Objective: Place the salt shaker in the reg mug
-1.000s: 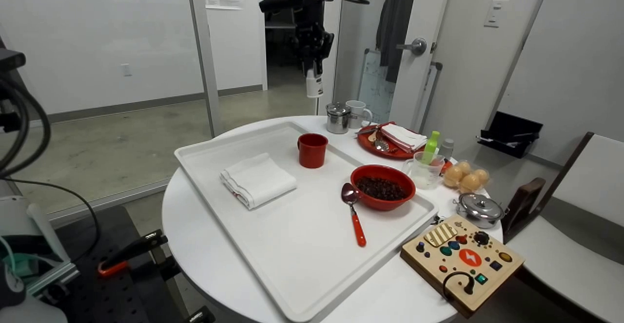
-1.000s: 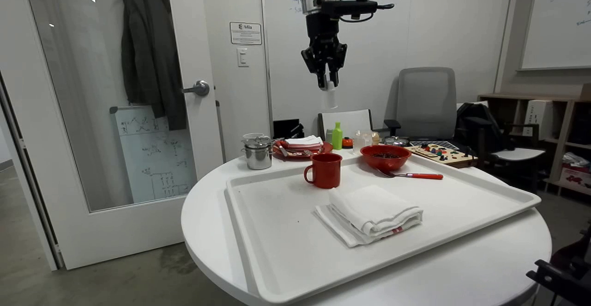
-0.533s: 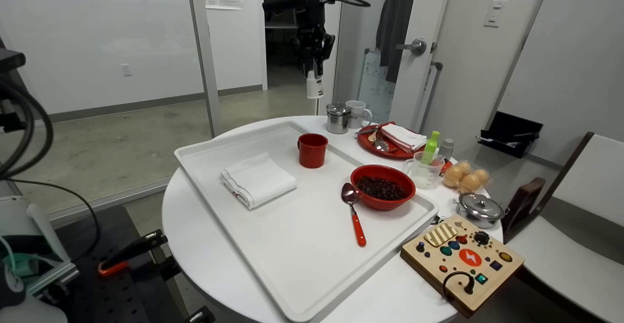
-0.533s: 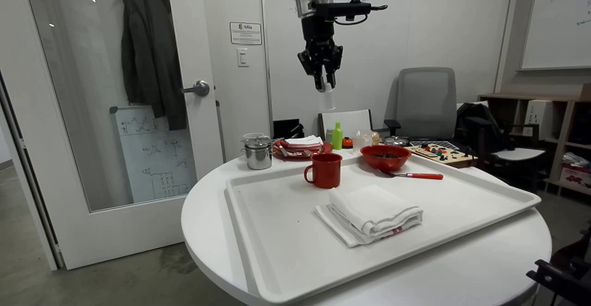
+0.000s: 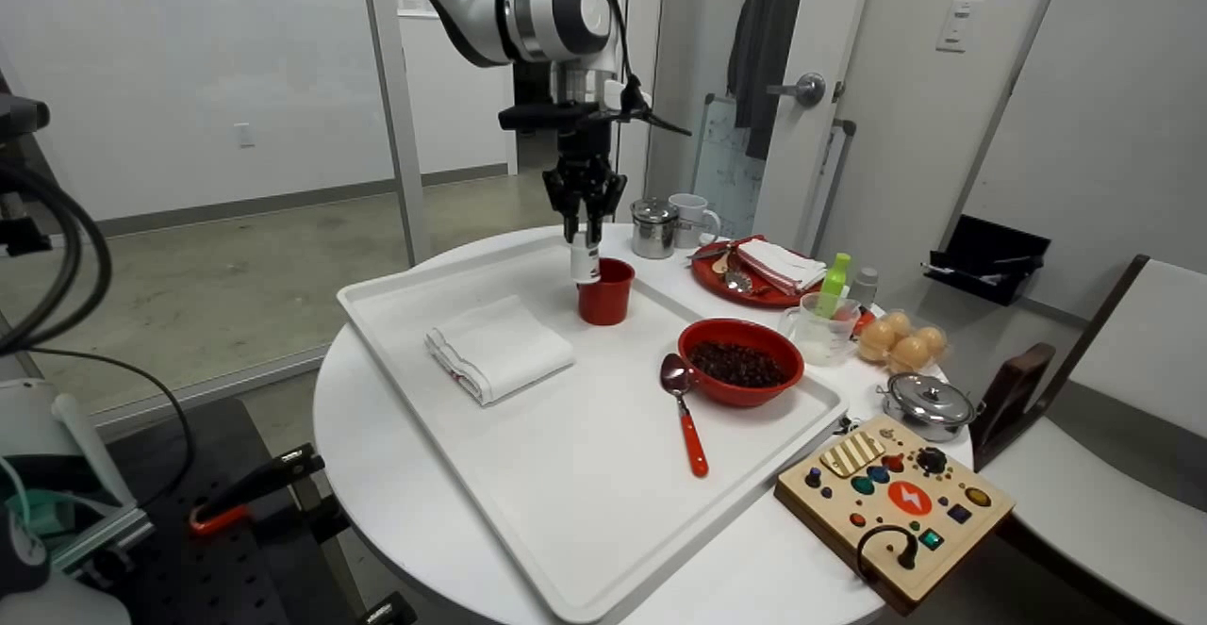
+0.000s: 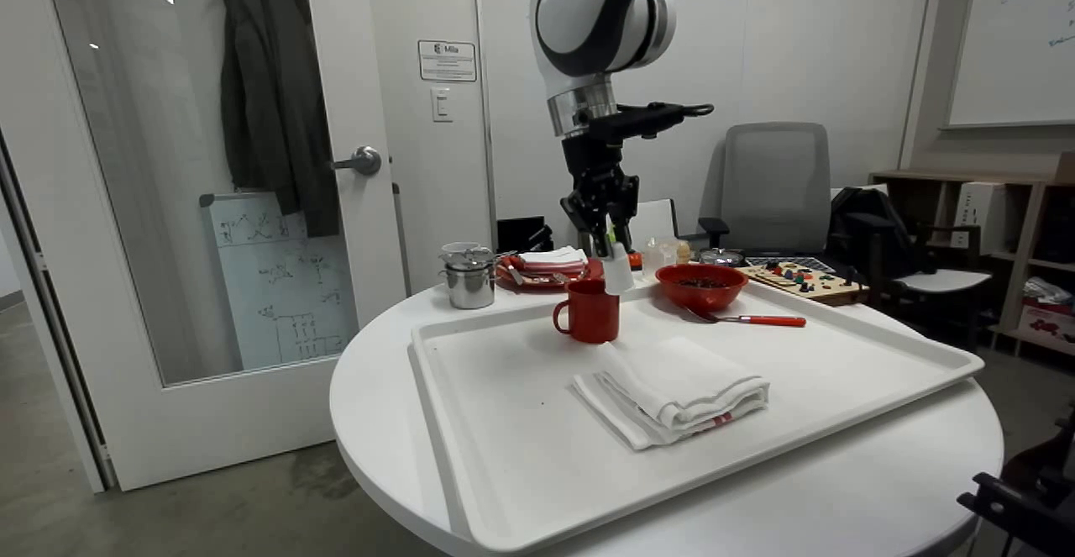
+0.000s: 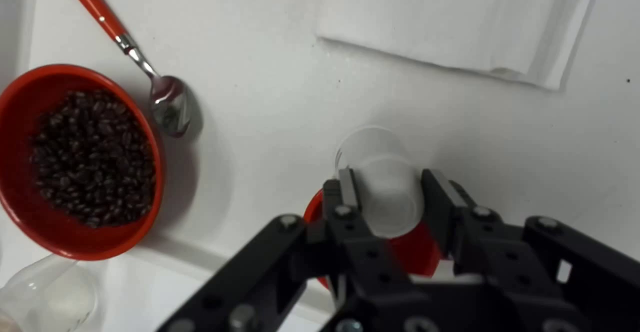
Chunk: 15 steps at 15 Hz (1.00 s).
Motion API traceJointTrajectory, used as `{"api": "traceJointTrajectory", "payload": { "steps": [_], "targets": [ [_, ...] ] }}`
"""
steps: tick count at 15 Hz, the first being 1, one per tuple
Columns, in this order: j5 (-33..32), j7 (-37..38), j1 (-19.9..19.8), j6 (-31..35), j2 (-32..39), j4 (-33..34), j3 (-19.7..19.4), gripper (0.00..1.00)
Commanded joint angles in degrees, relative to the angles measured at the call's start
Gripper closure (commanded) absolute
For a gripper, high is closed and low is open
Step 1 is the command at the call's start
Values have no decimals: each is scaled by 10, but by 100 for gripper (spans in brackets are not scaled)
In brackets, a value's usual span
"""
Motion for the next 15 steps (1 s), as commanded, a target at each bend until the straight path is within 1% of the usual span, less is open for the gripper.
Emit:
{"api": "traceJointTrajectory", "payload": {
  "steps": [1, 7, 10, 13, 15],
  "targets": [
    [7, -1, 10, 15, -4, -16, -9, 85],
    [8, -17, 12, -4, -42, -15, -3, 86],
    [-1, -12, 18, 6, -57, -15, -5, 86],
    [-14, 9, 24, 34, -69, -21, -11, 85],
    [-13, 13, 25, 42, -73, -22, -11, 86]
  ]
}}
